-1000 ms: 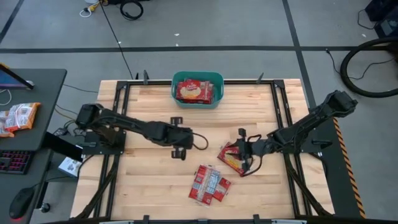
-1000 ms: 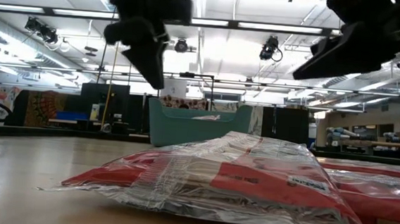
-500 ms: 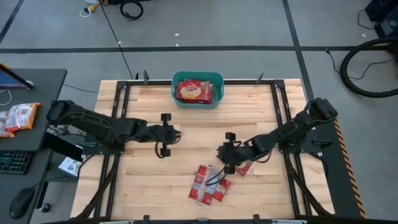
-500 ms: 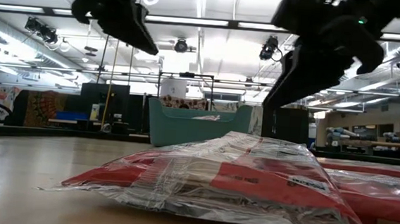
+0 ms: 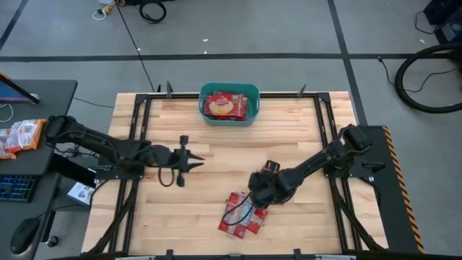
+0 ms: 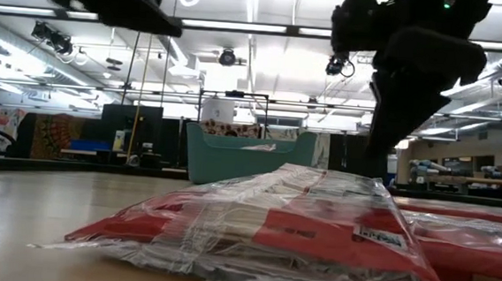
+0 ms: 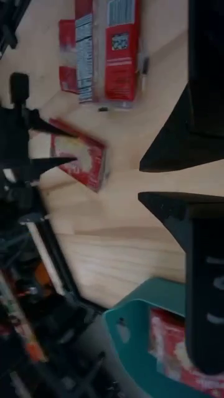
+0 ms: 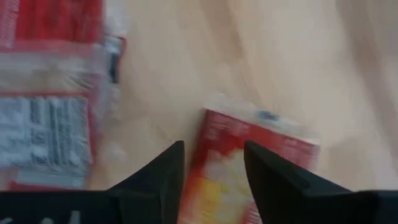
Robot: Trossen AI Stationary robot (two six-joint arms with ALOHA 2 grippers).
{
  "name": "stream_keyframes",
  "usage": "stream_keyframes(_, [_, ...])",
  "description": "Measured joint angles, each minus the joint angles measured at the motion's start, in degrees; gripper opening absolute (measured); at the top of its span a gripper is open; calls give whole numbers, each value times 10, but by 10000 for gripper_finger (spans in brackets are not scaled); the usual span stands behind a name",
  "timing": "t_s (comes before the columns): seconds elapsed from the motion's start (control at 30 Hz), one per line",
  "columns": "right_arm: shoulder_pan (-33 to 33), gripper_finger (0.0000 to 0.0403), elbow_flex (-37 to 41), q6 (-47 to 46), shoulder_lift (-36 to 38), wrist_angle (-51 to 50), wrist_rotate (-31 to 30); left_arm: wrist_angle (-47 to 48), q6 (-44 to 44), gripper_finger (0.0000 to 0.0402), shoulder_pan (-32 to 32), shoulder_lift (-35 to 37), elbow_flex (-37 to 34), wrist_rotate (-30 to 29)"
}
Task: Sort popcorn bags into baskets
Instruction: Put the popcorn bag into the green bin
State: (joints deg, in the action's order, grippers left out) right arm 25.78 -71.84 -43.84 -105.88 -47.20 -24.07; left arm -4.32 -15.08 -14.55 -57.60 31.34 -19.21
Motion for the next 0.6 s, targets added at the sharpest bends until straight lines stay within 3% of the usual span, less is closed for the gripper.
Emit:
stream_keyframes(0.23, [14, 219, -67, -72, -68, -93, 26, -100, -7, 66, 12, -7, -45, 25])
stream_keyframes(0.6, [0, 263, -80, -154, -127, -134, 94, -111, -21, 66, 14, -9, -48, 25])
